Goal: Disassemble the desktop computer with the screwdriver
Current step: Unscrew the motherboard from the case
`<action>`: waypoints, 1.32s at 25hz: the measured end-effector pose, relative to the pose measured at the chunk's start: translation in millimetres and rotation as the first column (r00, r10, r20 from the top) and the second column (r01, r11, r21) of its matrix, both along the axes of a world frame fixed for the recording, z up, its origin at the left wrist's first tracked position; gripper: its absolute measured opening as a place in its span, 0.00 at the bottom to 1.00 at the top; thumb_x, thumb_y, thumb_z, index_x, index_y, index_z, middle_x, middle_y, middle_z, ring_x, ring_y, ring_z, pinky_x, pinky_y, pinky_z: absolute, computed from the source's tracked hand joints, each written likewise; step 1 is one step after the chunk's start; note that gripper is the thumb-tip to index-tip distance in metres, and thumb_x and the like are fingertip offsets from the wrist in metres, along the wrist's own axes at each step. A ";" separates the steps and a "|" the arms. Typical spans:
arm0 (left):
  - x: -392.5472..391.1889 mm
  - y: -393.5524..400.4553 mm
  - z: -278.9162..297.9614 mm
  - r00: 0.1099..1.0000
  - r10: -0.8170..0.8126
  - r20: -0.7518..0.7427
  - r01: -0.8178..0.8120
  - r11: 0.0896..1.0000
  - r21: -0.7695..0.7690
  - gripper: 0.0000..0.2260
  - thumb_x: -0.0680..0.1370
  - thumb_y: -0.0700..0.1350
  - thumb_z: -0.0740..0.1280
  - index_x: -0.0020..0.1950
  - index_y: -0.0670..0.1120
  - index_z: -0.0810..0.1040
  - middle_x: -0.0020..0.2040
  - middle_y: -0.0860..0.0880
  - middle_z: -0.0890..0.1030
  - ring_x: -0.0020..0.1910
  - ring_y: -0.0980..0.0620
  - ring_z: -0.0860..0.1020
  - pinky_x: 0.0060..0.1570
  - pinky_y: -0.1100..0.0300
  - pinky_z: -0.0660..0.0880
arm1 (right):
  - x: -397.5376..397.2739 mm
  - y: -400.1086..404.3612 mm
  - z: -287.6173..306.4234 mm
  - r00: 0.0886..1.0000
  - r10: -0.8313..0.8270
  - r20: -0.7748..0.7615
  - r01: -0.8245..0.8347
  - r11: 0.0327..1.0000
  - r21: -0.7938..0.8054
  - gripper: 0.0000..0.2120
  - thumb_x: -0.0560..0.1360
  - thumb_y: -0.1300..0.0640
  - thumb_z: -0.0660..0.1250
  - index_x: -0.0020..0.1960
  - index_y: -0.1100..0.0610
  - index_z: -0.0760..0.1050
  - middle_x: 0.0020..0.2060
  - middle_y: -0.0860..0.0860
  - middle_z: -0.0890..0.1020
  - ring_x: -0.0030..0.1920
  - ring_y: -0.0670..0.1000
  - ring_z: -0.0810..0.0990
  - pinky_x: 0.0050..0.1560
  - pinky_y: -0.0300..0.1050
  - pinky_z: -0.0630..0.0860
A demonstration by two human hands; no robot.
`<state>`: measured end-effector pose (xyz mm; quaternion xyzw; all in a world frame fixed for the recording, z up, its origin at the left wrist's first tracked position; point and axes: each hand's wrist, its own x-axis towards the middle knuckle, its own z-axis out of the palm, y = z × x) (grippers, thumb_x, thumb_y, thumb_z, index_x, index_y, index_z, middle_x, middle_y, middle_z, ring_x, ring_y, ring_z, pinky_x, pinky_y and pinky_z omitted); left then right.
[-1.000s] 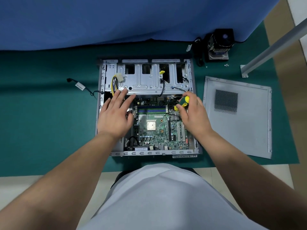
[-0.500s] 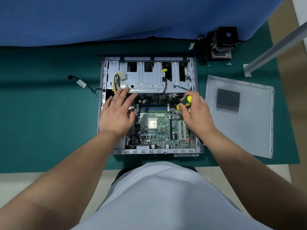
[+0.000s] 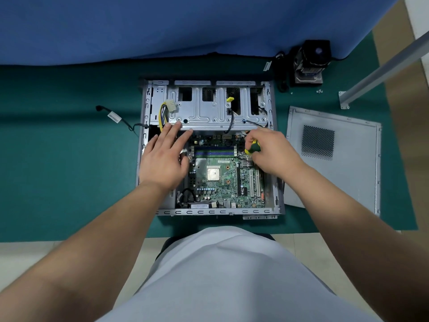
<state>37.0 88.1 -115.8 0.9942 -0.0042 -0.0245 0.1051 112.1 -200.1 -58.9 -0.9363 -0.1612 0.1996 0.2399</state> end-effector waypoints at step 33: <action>0.4 -0.3 0.2 1.000 0.012 0.005 -0.012 1.000 -0.018 0.30 0.77 0.52 0.57 0.80 0.59 0.61 0.83 0.54 0.59 0.83 0.52 0.54 0.78 0.47 0.59 | 15.1 -0.5 8.0 0.920 0.341 0.194 -0.285 0.920 -0.267 0.16 0.77 0.52 0.64 0.65 0.51 0.70 0.59 0.50 0.75 0.56 0.56 0.77 0.43 0.48 0.75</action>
